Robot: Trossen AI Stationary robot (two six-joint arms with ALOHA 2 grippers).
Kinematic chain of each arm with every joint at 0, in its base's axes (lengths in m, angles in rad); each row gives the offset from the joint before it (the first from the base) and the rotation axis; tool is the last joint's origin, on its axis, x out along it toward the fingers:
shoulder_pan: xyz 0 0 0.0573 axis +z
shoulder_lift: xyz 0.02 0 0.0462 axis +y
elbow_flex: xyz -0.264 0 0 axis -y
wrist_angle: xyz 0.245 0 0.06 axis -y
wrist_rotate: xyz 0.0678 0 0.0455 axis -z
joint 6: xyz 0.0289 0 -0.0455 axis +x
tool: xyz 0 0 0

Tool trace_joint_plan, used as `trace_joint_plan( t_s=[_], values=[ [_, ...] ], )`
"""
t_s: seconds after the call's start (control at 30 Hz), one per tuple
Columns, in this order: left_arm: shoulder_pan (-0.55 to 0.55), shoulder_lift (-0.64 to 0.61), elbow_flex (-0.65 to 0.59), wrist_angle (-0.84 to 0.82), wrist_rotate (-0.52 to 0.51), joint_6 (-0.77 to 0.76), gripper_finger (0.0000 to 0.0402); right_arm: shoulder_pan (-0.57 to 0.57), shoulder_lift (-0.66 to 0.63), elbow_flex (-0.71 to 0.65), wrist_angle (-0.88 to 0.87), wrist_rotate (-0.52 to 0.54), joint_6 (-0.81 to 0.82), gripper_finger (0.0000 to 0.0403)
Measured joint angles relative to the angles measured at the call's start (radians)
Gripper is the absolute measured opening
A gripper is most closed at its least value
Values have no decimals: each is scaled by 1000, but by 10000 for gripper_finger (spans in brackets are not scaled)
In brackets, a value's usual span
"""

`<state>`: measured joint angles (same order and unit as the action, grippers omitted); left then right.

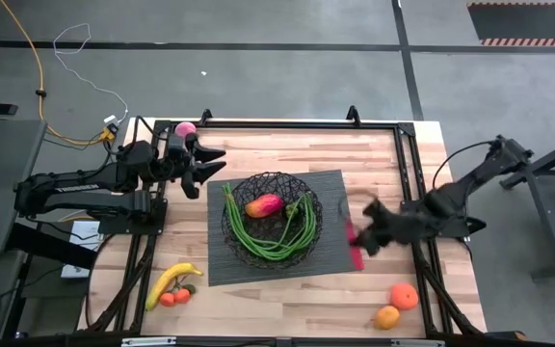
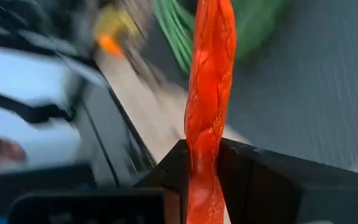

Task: Build produce basket
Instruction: Put the orange carrot into the black mesh basket

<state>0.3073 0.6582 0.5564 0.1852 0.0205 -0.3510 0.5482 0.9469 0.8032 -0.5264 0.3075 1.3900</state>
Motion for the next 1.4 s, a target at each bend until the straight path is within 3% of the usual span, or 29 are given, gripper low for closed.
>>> trace_joint_plan(
  t_s=[0.13, 0.3, 0.43, 0.67, 1.17, 1.27, 1.4],
  values=[
    [-1, 0, 0, 0, 98, -111, 172, -173, -6, 1, 195, 41, -287, 45],
    [0, 0, 0, 1, 156, -206, 172, -376, 65, 1, 528, -43, -679, 46],
    [0, 0, 0, 8, 156, -218, 172, -484, 141, 2, 759, -155, -869, 46],
    [0, 0, 0, 26, 156, -211, 172, -541, 194, 2, 821, -276, -892, 46],
    [0, 0, 0, 69, 182, -196, 172, -576, 209, 3, 824, -290, -794, 46],
    [0, 0, 0, 101, 183, -196, 172, -575, 272, 53, 764, -305, -801, 46],
    [0, 0, 0, 141, 182, -182, 172, -552, 418, 182, 661, -375, -928, 46]
  ],
)
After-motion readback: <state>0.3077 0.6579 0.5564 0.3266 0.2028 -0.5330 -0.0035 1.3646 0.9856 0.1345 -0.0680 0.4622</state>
